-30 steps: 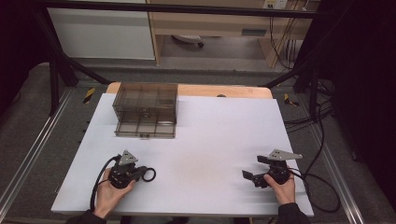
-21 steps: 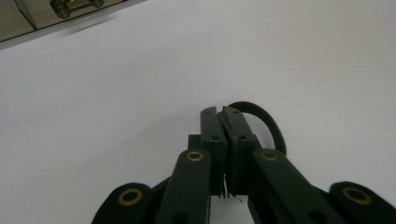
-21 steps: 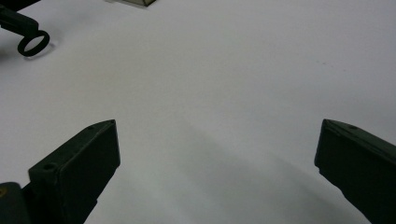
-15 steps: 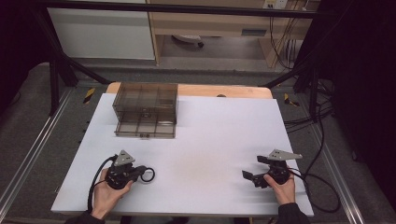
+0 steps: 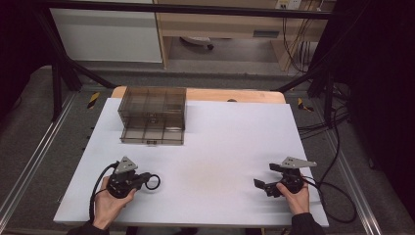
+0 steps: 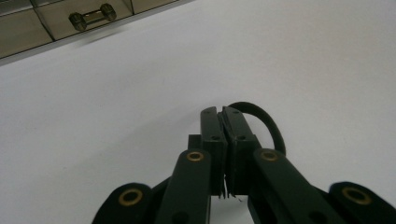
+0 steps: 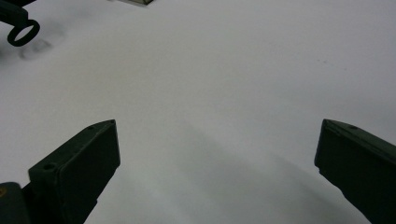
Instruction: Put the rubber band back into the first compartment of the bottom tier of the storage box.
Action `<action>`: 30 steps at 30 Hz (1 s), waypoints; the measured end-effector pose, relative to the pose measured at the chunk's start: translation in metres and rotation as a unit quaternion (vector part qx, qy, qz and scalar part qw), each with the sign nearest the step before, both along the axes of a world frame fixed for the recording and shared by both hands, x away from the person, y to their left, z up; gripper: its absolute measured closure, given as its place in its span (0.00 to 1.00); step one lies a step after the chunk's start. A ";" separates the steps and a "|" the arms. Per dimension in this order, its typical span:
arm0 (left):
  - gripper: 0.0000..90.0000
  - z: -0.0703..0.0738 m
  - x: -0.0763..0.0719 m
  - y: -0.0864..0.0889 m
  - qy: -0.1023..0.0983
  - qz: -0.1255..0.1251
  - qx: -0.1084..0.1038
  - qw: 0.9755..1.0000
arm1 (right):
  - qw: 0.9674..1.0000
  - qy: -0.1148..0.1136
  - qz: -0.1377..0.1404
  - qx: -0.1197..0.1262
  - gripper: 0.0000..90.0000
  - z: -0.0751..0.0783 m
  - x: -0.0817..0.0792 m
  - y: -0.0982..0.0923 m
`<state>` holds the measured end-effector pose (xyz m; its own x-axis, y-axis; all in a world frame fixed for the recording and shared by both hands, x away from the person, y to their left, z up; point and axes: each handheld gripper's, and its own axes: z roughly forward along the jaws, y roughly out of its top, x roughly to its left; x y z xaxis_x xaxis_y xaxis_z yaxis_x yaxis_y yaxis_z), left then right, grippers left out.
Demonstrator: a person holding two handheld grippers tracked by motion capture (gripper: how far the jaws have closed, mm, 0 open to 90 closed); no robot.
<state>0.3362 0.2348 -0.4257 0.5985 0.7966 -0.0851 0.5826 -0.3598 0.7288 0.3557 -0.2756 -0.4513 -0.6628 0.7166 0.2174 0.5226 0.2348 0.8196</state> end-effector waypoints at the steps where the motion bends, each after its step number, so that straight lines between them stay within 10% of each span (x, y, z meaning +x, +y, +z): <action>1: 0.97 0.001 0.000 0.001 0.000 0.000 0.000 1.000 | 1.000 0.000 0.000 0.000 0.01 0.000 0.000 0.000; 30: 0.97 0.010 0.007 0.019 -0.003 0.019 -0.015 1.000 | 1.000 0.001 0.000 -0.001 0.01 0.000 0.000 0.000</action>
